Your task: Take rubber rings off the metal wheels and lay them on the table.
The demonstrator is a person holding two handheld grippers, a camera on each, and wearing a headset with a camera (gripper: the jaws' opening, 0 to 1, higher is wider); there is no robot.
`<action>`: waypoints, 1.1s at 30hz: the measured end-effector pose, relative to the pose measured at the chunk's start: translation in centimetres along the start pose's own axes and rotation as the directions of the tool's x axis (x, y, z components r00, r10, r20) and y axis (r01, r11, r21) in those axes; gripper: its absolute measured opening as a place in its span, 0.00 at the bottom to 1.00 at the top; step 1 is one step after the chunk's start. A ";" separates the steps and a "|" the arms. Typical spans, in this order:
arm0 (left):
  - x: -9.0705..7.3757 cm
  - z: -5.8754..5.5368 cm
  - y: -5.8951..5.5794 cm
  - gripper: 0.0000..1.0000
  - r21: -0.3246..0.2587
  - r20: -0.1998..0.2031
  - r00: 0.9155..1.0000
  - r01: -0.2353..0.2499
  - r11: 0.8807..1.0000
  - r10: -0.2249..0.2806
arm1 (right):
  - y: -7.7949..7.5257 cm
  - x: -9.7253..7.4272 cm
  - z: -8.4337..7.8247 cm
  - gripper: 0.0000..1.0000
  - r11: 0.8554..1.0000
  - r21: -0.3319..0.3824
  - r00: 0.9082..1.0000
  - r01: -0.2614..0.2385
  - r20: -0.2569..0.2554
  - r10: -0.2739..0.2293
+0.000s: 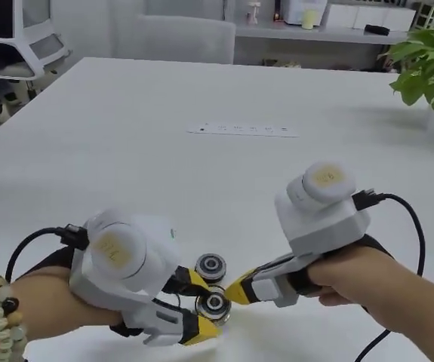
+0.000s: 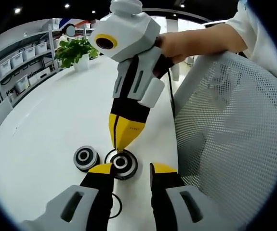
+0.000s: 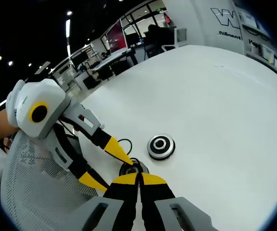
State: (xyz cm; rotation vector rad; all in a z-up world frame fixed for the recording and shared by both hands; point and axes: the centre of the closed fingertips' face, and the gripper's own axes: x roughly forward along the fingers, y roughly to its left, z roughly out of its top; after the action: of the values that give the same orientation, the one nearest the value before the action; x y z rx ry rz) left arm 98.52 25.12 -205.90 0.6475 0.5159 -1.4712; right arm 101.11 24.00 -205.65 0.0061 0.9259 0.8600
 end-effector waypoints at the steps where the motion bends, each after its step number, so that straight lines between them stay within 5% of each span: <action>1: -0.1 0.1 -0.1 0.27 0.002 0.000 1.000 0.002 1.000 -0.002 | 0.0 -0.1 0.1 0.00 1.000 0.003 1.000 0.000 0.005 0.000; 8: -2.3 1.4 0.1 0.33 -0.027 0.027 1.000 -0.007 1.000 0.008 | -0.4 -0.9 0.8 0.00 1.000 0.020 0.999 0.014 0.042 -0.015; 14: -5.2 3.1 0.5 0.63 -0.091 0.093 0.994 -0.053 0.994 0.062 | -0.6 -1.4 1.5 0.00 0.999 0.030 0.997 0.025 0.076 -0.027; 18: -7.4 3.0 0.5 0.65 -0.090 0.096 0.991 -0.089 0.992 0.098 | -0.8 -1.8 1.9 0.00 0.999 0.039 0.995 0.029 0.097 -0.033; 26: -11.2 1.5 1.1 0.69 -0.141 0.096 0.969 -0.211 0.967 0.226 | -0.8 -2.3 2.6 0.00 0.998 0.047 0.991 0.029 0.129 -0.035; 33: -12.2 0.7 0.4 0.76 -0.206 0.107 0.951 -0.264 0.942 0.289 | -0.4 -2.8 3.3 0.00 0.998 0.051 0.986 0.025 0.161 -0.033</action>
State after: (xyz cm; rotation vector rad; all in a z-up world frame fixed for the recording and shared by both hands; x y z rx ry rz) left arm 98.28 33.60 -197.10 0.4455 0.4333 -1.1738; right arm 102.83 23.04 -201.79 0.1033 0.7927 0.7971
